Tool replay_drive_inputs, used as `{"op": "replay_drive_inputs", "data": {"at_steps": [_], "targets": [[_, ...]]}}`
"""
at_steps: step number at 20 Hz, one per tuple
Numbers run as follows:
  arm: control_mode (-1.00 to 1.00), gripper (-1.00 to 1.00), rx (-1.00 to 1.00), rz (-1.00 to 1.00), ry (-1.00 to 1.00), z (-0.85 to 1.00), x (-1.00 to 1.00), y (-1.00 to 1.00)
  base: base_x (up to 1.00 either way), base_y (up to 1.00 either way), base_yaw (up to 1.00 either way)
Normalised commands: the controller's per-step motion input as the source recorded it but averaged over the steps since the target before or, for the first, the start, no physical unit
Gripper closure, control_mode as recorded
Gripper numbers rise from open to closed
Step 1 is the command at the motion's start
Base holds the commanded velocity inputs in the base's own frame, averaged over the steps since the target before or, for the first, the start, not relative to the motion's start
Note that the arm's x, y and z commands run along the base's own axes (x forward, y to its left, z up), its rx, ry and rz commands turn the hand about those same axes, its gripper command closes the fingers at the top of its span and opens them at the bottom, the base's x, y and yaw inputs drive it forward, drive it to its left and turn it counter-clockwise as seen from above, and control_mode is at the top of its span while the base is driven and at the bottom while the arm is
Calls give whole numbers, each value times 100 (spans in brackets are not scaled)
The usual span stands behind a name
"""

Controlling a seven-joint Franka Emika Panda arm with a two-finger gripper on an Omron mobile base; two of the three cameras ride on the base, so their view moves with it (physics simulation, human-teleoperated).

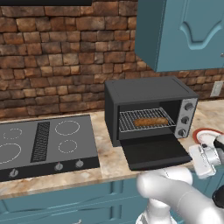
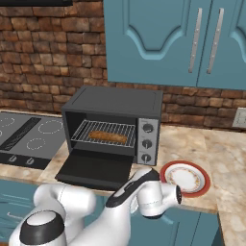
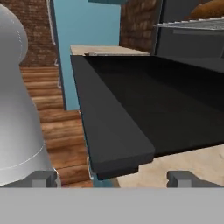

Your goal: Pull the toaster oven rack outwards. Pick up the baguette from the plate and place it on the toaster oven rack. Close the toaster oven door fully and set the temperature to the lowest setting.

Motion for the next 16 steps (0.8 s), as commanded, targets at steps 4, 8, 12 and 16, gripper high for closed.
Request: {"op": "replay_drive_inputs", "data": {"at_steps": [4, 8, 12, 16], "targets": [[-100, -100, 1, 29, -8, -3, 4, 53, 0, 0, 0], [-100, -100, 3, 41, -31, 3, 18, 38, 0, 0, 0], [-100, -100, 5, 38, -43, 19, 17, 21, 0, 0, 0], [-100, -100, 9, 32, -44, 34, 45, 44, 0, 0, 0]]}}
